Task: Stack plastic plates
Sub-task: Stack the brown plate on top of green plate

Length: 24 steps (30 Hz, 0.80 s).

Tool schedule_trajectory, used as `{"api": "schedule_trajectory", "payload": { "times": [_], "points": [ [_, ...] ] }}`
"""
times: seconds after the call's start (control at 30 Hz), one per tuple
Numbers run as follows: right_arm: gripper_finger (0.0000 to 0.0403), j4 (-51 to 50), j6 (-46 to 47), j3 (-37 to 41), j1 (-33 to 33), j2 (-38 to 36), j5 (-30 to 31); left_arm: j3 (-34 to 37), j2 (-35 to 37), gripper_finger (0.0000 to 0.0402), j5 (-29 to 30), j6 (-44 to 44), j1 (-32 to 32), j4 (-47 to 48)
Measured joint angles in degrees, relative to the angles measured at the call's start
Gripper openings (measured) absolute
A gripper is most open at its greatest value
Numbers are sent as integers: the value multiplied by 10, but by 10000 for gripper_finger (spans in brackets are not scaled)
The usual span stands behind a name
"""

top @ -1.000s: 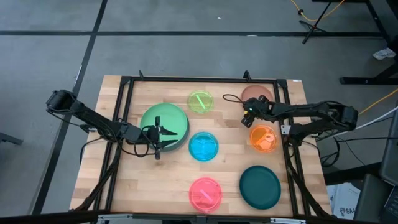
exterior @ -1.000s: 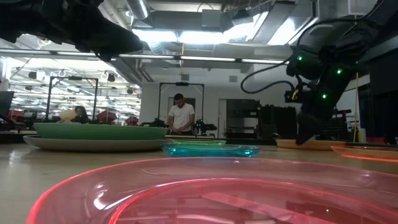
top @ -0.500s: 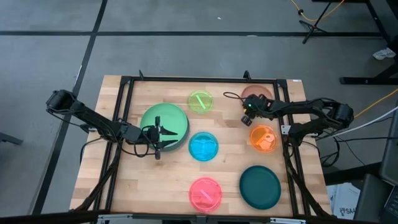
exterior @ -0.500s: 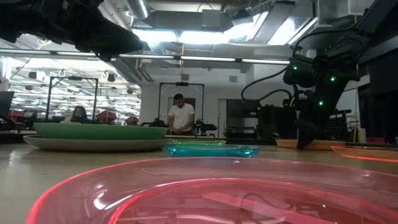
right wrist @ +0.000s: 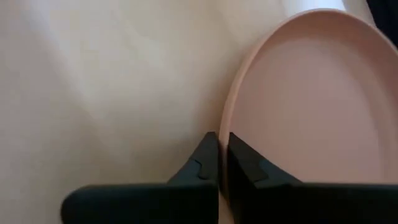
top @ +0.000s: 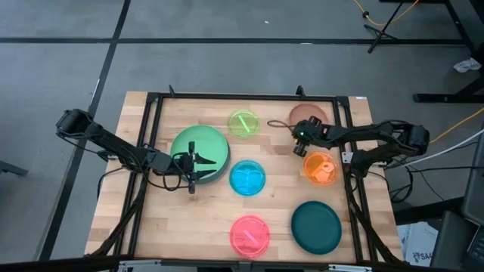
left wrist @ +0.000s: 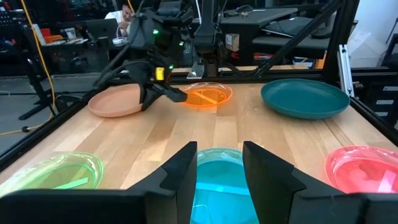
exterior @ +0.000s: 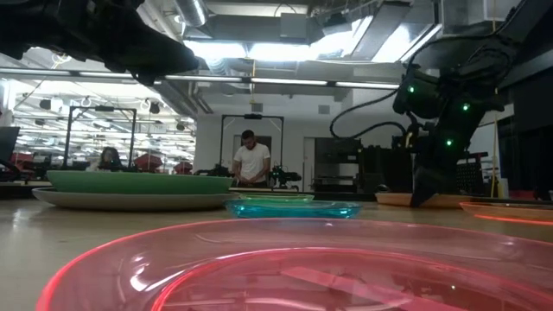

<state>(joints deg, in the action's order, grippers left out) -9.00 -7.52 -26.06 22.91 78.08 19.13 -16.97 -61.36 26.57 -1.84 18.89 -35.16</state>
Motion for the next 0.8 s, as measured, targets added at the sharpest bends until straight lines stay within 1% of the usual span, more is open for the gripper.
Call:
{"api": "schedule_trajectory", "payload": {
  "times": [0.2, 0.33, 0.4, 0.47, 0.63, 0.8],
  "points": [
    [3, 17, -24, -39, -89, 0, -2, 0, 0, 124, 3, -9, 0, -5],
    [3, 52, -77, -70, -138, 0, -6, 0, 0, 124, 10, -11, 0, -6],
    [4, 66, -109, -83, -157, 0, -21, 0, 0, 124, 13, -11, 0, -6],
    [4, 91, -141, -89, -171, 0, -40, 0, 0, 124, 14, -11, 0, -11],
    [2, 175, -188, -89, -202, 3, -66, 0, 0, 124, 15, -12, 0, -24],
    [1, 246, -213, -89, -208, 29, -119, 0, 0, 124, 44, -11, 0, -40]
  ]
}}
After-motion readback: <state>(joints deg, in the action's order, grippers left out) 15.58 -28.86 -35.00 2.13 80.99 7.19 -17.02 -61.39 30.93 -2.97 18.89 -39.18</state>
